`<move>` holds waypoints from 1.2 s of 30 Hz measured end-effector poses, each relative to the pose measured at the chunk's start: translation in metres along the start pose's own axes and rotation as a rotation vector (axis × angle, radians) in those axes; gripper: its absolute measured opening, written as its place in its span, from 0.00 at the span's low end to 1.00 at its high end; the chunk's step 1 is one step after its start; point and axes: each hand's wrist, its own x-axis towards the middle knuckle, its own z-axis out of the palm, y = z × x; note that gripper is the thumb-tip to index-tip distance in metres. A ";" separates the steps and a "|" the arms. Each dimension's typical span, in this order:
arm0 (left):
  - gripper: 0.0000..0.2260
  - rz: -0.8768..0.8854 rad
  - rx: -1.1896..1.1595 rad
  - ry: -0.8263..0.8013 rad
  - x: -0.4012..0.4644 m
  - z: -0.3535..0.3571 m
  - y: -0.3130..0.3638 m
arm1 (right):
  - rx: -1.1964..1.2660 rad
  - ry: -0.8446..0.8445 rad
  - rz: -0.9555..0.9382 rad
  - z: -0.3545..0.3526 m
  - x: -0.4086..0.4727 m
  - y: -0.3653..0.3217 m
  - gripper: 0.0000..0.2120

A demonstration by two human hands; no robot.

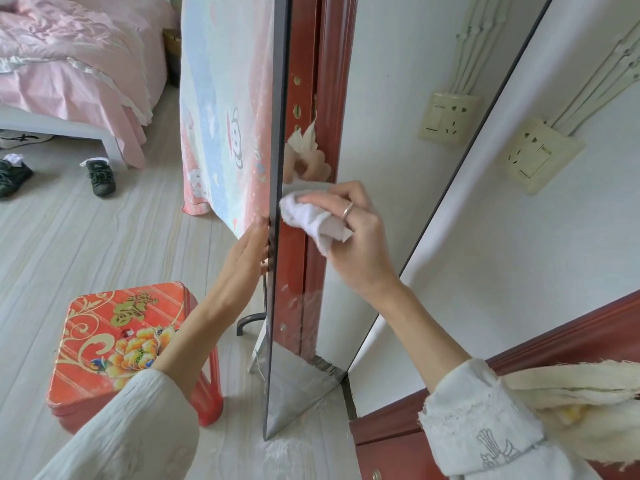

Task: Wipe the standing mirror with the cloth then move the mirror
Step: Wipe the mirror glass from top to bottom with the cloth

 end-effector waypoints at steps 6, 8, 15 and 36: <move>0.19 -0.027 0.013 -0.065 0.000 -0.009 -0.011 | 0.037 -0.127 0.017 0.022 -0.034 0.020 0.18; 0.20 -0.027 0.031 -0.090 -0.003 -0.009 -0.020 | 0.023 -0.133 0.025 0.030 -0.044 0.028 0.18; 0.15 -0.024 0.019 -0.097 -0.009 -0.005 -0.049 | -0.032 -0.195 0.090 0.054 -0.086 0.063 0.13; 0.16 -0.010 0.484 0.063 -0.016 0.008 -0.093 | -0.189 -0.020 0.321 0.015 -0.108 0.103 0.13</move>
